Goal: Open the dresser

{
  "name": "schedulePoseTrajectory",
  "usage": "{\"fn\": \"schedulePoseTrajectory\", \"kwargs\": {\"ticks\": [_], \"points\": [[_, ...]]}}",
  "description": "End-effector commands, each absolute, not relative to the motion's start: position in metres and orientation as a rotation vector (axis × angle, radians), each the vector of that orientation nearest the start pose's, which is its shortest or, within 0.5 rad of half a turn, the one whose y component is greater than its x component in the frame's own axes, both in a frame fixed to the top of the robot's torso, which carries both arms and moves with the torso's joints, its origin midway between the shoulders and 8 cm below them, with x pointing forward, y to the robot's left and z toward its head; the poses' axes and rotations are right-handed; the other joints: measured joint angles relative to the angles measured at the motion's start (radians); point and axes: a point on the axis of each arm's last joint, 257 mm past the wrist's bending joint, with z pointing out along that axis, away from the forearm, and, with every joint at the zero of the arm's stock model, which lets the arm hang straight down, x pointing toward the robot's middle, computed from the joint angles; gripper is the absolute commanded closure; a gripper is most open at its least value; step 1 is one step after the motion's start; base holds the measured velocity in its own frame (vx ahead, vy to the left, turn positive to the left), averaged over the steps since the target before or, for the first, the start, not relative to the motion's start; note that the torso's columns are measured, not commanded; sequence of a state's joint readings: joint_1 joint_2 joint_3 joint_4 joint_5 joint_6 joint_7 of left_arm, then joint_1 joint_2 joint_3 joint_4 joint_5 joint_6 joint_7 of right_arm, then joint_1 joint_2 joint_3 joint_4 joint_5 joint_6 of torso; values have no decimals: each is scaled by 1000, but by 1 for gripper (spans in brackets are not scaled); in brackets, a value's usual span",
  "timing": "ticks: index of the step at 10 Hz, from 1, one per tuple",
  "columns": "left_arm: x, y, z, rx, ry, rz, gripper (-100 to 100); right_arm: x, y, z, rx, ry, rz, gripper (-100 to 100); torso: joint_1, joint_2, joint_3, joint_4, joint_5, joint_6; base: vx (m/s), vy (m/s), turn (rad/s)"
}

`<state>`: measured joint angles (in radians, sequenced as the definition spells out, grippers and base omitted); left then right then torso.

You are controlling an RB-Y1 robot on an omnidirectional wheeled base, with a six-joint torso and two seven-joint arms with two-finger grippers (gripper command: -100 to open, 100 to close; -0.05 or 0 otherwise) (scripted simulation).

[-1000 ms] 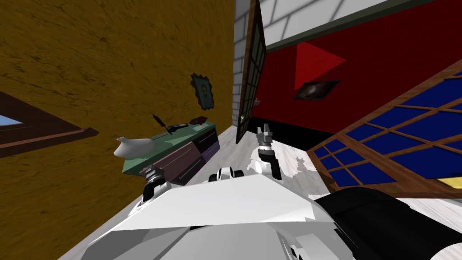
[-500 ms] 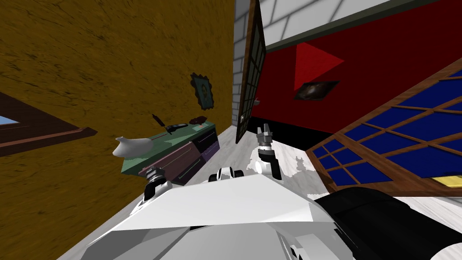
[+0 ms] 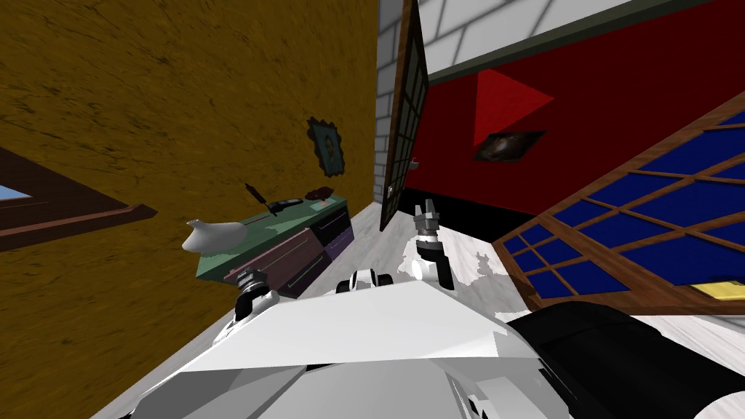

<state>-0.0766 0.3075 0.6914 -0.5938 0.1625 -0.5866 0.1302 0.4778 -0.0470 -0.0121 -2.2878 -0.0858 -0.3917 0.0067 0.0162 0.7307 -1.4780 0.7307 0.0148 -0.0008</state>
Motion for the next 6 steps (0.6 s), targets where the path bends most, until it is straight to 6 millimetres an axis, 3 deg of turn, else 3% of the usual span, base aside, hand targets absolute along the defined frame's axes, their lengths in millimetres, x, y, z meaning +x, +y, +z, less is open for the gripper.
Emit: {"fn": "schedulePoseTrajectory", "kwargs": {"ticks": [1,6], "points": [[324,652,-389,-1612,603,-625,-100,360,-288,15,739,657,1330,0,-2,-4,-2,-1,-2,-3,118,-40,125],[313,665,-377,-1584,655,-663,-100,360,-288,15,739,657,1330,0,0,0,0,0,0,1,113,-53,118]]}}
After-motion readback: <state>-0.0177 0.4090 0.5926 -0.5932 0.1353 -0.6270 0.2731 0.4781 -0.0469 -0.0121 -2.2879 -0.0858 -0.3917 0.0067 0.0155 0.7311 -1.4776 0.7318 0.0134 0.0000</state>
